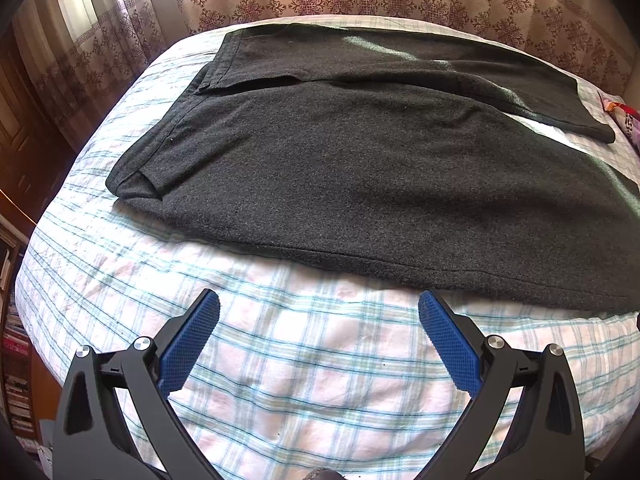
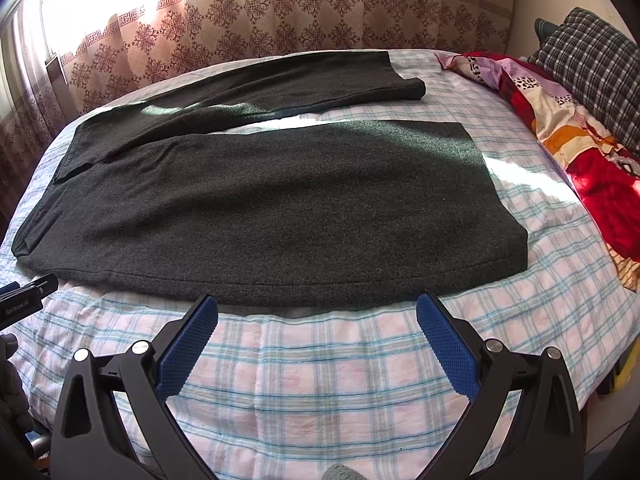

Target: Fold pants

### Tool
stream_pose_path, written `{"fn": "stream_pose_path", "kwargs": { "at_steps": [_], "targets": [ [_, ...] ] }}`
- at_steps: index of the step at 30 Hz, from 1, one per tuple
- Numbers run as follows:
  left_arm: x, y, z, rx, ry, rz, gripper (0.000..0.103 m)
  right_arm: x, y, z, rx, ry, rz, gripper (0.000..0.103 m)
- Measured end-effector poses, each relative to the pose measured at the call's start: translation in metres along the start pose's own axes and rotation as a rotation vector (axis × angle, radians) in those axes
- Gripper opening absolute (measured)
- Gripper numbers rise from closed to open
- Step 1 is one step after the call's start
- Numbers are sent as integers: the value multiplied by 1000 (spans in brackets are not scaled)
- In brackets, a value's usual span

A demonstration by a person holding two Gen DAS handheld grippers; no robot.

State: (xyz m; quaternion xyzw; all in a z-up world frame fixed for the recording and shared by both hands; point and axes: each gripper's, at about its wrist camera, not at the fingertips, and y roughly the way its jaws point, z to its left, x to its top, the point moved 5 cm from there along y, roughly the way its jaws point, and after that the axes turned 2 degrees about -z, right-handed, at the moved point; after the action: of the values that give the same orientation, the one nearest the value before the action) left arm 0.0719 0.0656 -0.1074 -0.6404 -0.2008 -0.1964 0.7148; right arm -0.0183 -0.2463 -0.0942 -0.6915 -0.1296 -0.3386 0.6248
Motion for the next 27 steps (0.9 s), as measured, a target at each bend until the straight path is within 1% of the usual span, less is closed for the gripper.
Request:
{"fn": "stream_pose_path", "kwargs": {
  "at_steps": [3, 7, 11, 14, 18, 21, 24, 25, 27],
  "targets": [
    [1, 5, 7, 12, -12, 12, 101, -1, 5, -3, -7, 7, 18, 98],
    [7, 12, 27, 52, -52, 32, 101, 0, 10, -13, -37, 13, 24, 98],
    [12, 17, 48, 45, -104, 56, 101, 5, 14, -29, -76, 26, 21, 98],
    [14, 23, 63, 46, -141, 74, 101, 9, 17, -46, -105, 64, 17, 98],
    [17, 31, 86, 63, -183, 95, 101, 12, 22, -65, -128, 115, 24, 98],
    [21, 39, 107, 64, -227, 111, 101, 10, 27, -69, -131, 124, 40, 98],
    [28, 47, 132, 27, -301, 112, 101, 9, 31, -70, -125, 120, 50, 98],
    [31, 50, 140, 5, -331, 110, 101, 9, 32, -70, -125, 117, 51, 98],
    [37, 55, 152, -71, -386, 92, 101, 8, 34, -71, -123, 118, 55, 98]
  ]
}}
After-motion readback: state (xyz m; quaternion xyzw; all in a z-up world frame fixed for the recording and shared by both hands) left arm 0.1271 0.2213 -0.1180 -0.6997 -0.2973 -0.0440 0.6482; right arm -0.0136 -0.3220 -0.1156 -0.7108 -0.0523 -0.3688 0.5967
